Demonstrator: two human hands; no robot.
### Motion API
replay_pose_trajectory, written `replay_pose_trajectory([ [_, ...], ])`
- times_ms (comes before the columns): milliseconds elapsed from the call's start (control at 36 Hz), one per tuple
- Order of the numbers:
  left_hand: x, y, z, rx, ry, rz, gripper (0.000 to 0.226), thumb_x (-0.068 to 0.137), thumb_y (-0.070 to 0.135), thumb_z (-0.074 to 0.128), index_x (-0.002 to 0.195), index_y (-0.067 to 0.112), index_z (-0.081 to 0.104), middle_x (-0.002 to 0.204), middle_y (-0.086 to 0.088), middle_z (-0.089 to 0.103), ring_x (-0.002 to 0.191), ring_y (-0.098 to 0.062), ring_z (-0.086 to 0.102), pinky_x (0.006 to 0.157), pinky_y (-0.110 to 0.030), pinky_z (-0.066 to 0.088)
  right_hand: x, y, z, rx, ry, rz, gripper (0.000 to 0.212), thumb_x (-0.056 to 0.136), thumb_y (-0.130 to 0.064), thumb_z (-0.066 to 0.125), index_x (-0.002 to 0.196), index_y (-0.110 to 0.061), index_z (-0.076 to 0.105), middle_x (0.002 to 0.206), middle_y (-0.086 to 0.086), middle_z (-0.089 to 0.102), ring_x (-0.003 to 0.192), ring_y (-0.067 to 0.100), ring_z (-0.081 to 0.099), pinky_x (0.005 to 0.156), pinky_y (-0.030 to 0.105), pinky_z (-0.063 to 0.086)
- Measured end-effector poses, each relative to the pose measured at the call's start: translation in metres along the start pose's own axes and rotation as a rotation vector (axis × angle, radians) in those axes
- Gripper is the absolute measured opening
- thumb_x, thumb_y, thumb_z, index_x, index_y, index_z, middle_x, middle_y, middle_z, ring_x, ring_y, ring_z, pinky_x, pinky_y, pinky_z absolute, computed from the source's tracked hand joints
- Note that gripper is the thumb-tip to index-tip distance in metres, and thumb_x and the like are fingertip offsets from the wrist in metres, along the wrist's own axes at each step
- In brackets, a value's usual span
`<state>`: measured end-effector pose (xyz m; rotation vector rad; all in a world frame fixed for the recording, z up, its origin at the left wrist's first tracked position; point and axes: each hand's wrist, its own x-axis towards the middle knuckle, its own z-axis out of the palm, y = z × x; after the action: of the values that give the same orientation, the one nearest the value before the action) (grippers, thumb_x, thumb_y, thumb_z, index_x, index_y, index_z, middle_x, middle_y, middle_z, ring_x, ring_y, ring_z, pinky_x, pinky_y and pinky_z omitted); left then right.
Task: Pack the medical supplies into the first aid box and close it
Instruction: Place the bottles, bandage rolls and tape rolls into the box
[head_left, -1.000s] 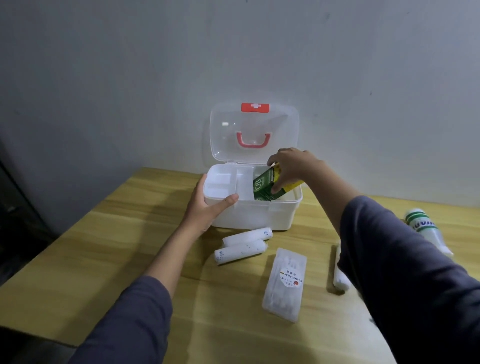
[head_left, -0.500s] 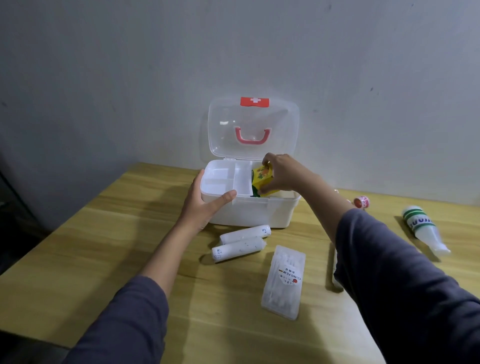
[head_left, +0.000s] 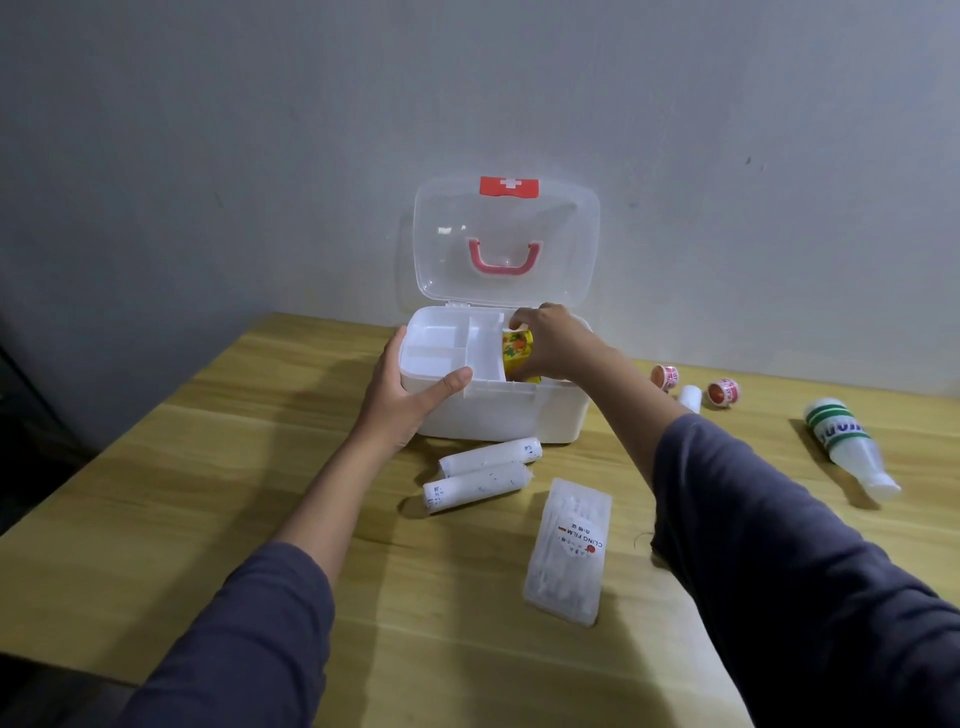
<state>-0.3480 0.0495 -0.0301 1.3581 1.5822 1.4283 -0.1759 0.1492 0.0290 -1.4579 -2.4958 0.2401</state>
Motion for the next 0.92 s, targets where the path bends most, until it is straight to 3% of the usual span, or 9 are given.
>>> replay_pose_trajectory([
  [222,0.0,0.001,0.0,0.018,0.002,-0.015,0.113,0.056,0.062,0.075,0.149,0.027,0.022,0.154,0.005,0.03,0.14,-0.016,0.029,0.111,-0.038,0.033,-0.007,-0.005,-0.002,-0.039,-0.01,0.014,0.052,0.071,-0.026,0.077,0.118,-0.011,0.059,0.121,0.012,0.054,0.107,0.026,0.053,0.074,0.023,0.035],
  [333,0.0,0.002,0.0,0.031,0.003,-0.022,0.107,0.065,0.055,0.077,0.15,0.026,0.019,0.156,0.004,0.026,0.142,-0.017,0.026,0.111,-0.035,0.03,-0.009,-0.011,-0.002,-0.029,-0.054,0.003,0.033,0.078,-0.023,0.071,0.107,-0.009,0.067,0.115,0.01,0.064,0.107,0.023,0.055,0.056,0.013,0.031],
  [500,-0.002,0.009,-0.002,0.051,-0.007,-0.029,0.094,0.072,0.048,0.075,0.148,0.027,0.022,0.152,0.004,0.033,0.138,-0.017,0.032,0.11,-0.037,0.033,-0.019,-0.009,-0.014,0.066,-0.028,0.041,0.032,0.079,-0.026,0.071,0.106,-0.01,0.068,0.113,0.009,0.067,0.108,0.025,0.059,0.088,0.028,0.047],
  [639,-0.005,0.016,-0.001,0.101,0.053,0.001,0.081,0.074,0.044,0.076,0.142,0.023,0.036,0.14,0.004,0.045,0.127,-0.015,0.044,0.101,-0.032,0.04,-0.062,0.001,-0.031,0.207,0.193,0.081,0.024,0.082,-0.012,0.064,0.104,-0.005,0.068,0.105,0.012,0.07,0.099,0.025,0.063,0.081,0.027,0.046],
  [778,-0.008,0.02,0.004,0.17,0.101,-0.031,0.086,0.073,0.049,0.074,0.142,0.017,0.035,0.145,-0.004,0.043,0.133,-0.023,0.041,0.104,-0.035,0.038,-0.121,-0.003,-0.015,0.281,0.388,0.167,0.021,0.082,-0.012,0.062,0.101,-0.004,0.065,0.101,0.015,0.064,0.09,0.025,0.06,0.079,0.026,0.044],
  [833,-0.009,0.021,0.005,0.2,0.122,-0.048,0.091,0.072,0.053,0.073,0.144,0.015,0.033,0.146,-0.007,0.041,0.134,-0.026,0.04,0.107,-0.04,0.038,-0.142,-0.011,-0.003,0.311,0.405,0.23,0.024,0.083,-0.019,0.062,0.103,-0.004,0.061,0.103,0.015,0.061,0.09,0.023,0.055,0.084,0.03,0.045],
  [917,-0.012,0.024,0.01,0.238,0.156,-0.06,0.089,0.076,0.05,0.071,0.145,0.01,0.031,0.147,-0.011,0.04,0.135,-0.029,0.039,0.108,-0.04,0.037,-0.17,-0.028,0.016,0.261,0.269,0.348,0.046,0.086,-0.038,0.059,0.116,-0.004,0.051,0.119,0.017,0.05,0.112,0.031,0.047,0.095,0.035,0.037],
])
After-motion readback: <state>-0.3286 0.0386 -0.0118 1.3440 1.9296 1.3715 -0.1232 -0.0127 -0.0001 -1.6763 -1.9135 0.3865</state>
